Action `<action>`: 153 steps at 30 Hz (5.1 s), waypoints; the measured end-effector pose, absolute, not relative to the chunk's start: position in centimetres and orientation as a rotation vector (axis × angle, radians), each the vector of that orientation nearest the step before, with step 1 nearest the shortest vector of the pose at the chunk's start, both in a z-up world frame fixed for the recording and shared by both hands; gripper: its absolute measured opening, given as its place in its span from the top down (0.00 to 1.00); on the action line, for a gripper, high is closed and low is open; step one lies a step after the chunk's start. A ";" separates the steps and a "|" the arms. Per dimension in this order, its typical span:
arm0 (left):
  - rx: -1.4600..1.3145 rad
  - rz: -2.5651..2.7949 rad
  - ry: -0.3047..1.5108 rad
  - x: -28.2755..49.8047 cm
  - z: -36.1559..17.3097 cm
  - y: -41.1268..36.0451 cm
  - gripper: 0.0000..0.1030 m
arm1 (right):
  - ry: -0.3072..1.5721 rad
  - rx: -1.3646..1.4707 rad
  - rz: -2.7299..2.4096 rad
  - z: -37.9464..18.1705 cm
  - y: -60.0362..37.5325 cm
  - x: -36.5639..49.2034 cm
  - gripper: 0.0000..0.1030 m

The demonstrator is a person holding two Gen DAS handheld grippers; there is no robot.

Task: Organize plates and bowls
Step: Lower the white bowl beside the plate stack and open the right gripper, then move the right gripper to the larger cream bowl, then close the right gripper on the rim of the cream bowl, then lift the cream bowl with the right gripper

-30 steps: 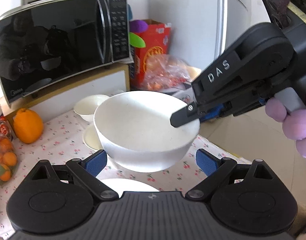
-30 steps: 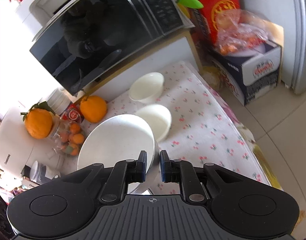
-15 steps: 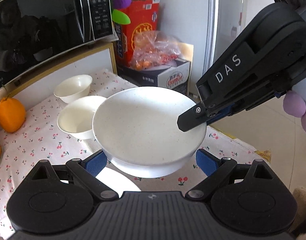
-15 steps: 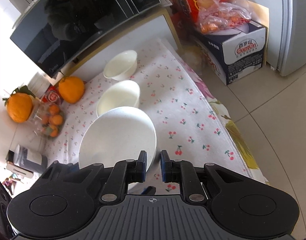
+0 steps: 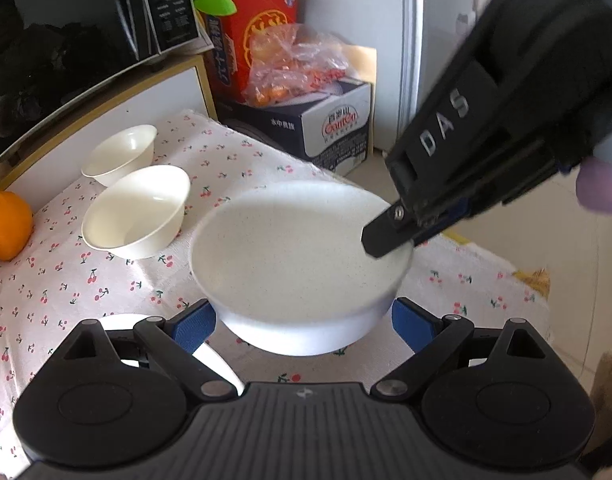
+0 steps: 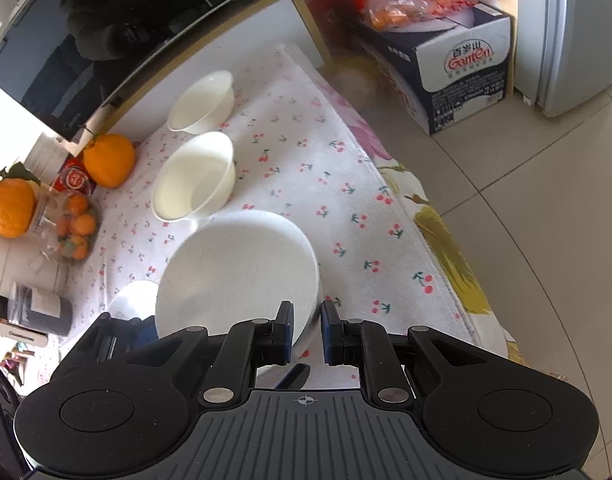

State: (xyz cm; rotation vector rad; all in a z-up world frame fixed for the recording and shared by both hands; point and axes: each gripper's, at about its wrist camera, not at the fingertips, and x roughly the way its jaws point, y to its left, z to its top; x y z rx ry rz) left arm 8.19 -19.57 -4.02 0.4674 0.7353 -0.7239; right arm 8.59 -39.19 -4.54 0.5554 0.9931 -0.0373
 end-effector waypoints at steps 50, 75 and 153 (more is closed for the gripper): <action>0.403 -0.590 0.755 11.6 -0.3 -13.9 0.00 | 0.979 0.591 -0.043 -3.5 -38.8 10.6 0.20; 0.330 -0.701 0.649 21.7 -4.0 -10.5 0.00 | 0.808 0.740 -0.081 -4.7 -35.1 19.9 0.16; 0.556 -0.881 0.549 21.7 -2.8 -13.2 0.11 | 0.770 0.721 -0.063 -3.7 -33.4 20.2 0.93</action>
